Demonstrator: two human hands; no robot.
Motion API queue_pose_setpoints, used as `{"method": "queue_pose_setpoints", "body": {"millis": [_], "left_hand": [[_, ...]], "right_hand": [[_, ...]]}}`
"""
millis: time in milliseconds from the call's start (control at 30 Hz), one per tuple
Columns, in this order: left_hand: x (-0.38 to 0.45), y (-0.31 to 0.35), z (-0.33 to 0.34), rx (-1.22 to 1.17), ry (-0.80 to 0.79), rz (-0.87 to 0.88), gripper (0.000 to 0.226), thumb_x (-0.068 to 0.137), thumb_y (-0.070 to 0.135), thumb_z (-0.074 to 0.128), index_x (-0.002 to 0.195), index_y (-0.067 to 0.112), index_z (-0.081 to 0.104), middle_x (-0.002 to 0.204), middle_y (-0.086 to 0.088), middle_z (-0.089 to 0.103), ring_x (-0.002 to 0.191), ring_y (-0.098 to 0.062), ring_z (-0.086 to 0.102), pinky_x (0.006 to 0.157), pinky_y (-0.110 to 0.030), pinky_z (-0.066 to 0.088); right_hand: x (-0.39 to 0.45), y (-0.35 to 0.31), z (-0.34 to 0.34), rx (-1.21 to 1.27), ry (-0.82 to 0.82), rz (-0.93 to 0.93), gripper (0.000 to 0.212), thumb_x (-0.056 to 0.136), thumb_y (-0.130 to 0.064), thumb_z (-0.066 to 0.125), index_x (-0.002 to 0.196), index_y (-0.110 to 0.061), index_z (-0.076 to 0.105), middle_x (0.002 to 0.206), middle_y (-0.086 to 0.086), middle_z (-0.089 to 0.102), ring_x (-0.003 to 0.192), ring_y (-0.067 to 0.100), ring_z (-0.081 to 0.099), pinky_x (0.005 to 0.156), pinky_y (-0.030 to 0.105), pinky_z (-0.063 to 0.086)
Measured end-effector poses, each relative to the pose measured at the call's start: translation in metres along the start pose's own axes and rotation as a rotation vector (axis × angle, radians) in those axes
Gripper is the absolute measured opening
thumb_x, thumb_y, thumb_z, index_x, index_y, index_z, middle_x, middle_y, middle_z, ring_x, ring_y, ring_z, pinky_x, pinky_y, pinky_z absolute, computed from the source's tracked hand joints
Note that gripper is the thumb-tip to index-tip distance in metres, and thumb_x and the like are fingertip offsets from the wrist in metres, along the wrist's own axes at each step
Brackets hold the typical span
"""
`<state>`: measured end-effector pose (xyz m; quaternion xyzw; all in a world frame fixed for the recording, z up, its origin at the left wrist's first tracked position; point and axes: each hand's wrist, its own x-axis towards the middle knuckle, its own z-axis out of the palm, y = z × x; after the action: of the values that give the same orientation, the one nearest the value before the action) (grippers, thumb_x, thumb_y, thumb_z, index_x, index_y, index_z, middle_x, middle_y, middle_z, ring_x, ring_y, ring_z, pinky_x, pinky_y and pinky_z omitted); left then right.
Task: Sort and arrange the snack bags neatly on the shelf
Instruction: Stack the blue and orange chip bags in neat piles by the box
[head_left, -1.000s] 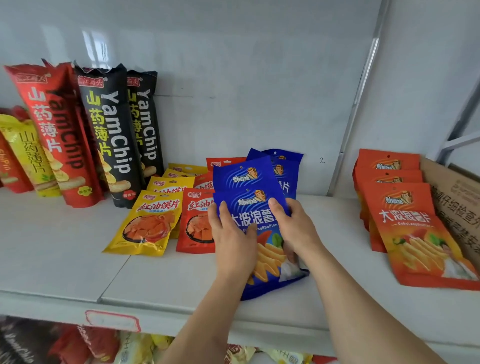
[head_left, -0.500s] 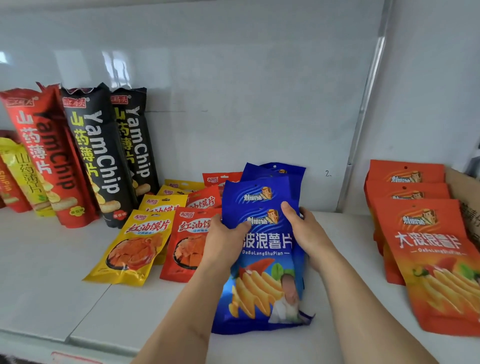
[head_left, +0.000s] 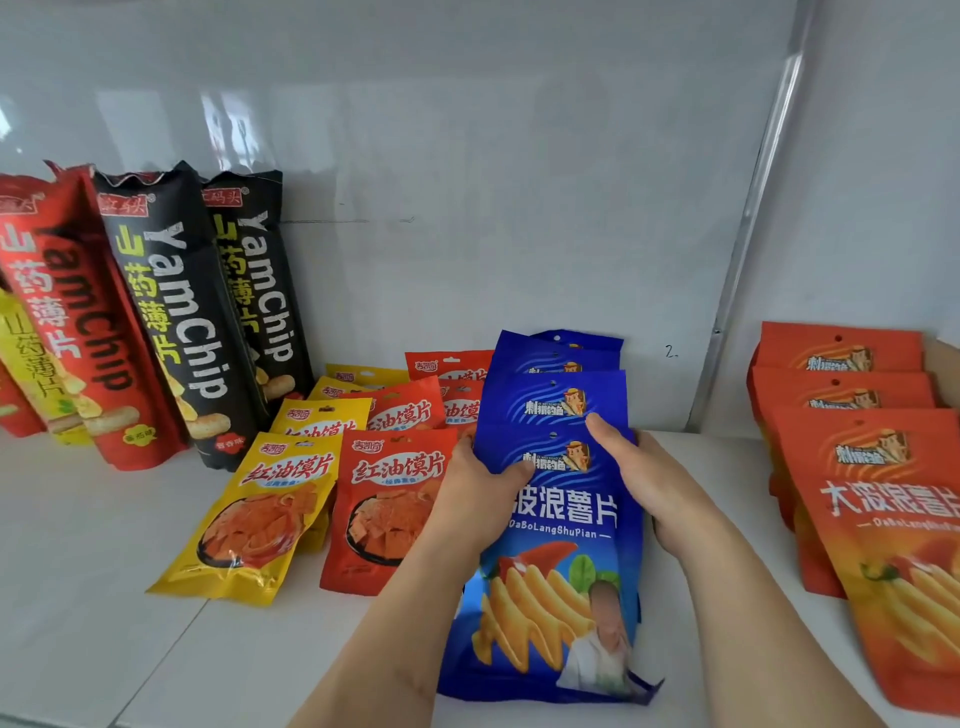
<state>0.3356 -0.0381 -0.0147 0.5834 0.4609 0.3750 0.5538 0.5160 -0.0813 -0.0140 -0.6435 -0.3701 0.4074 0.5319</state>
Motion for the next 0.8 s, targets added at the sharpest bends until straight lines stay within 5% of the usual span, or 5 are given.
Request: {"method": "queue_pose_setpoints", "body": {"millis": [267,433,567,667,800], "left_hand": [[0.009,-0.006,0.005,0.040,0.014,0.013,0.055,0.093,0.039,0.068,0.137,0.020,0.041,0.101,0.006,0.062,0.077,-0.006,0.067,0.041,-0.011,0.046],[0.005,-0.003,0.024,-0.002,-0.024,0.008,0.044,0.094,0.036,0.067,0.127,0.021,0.043,0.109,0.001,0.066,0.081,-0.008,0.069,0.045,-0.012,0.050],[0.004,-0.002,0.052,-0.029,-0.063,0.036,0.040,0.092,0.040,0.069,0.119,0.023,0.046,0.111,-0.001,0.068,0.085,-0.012,0.072,0.060,-0.022,0.060],[0.008,-0.001,0.068,-0.040,-0.098,0.030,0.061,0.079,0.051,0.078,0.124,0.021,0.050,0.114,-0.001,0.071,0.089,-0.017,0.075,0.075,-0.039,0.064],[0.016,0.001,0.081,-0.083,-0.081,0.005,0.062,0.079,0.046,0.080,0.124,0.018,0.048,0.112,-0.003,0.071,0.087,-0.017,0.075,0.068,-0.032,0.064]], "right_hand": [[0.002,0.000,0.003,-0.109,0.012,-0.096,0.033,0.084,-0.049,0.070,0.103,-0.024,0.060,0.093,-0.002,0.077,0.079,0.018,0.076,0.086,0.045,0.059],[0.003,-0.006,-0.015,-0.062,0.067,-0.114,0.032,0.083,-0.041,0.075,0.105,-0.022,0.059,0.087,-0.002,0.077,0.071,0.016,0.075,0.063,0.031,0.057],[0.006,-0.007,-0.048,-0.082,0.124,-0.109,0.040,0.079,-0.042,0.079,0.108,-0.023,0.059,0.091,0.002,0.077,0.076,0.023,0.076,0.075,0.043,0.060],[0.005,-0.003,-0.068,-0.086,0.163,-0.114,0.036,0.081,-0.040,0.078,0.107,-0.026,0.059,0.092,0.001,0.077,0.076,0.023,0.076,0.076,0.044,0.060],[0.008,0.005,-0.076,-0.134,0.214,-0.114,0.036,0.083,-0.041,0.075,0.110,-0.025,0.058,0.098,0.001,0.075,0.079,0.021,0.075,0.077,0.042,0.060]]}}
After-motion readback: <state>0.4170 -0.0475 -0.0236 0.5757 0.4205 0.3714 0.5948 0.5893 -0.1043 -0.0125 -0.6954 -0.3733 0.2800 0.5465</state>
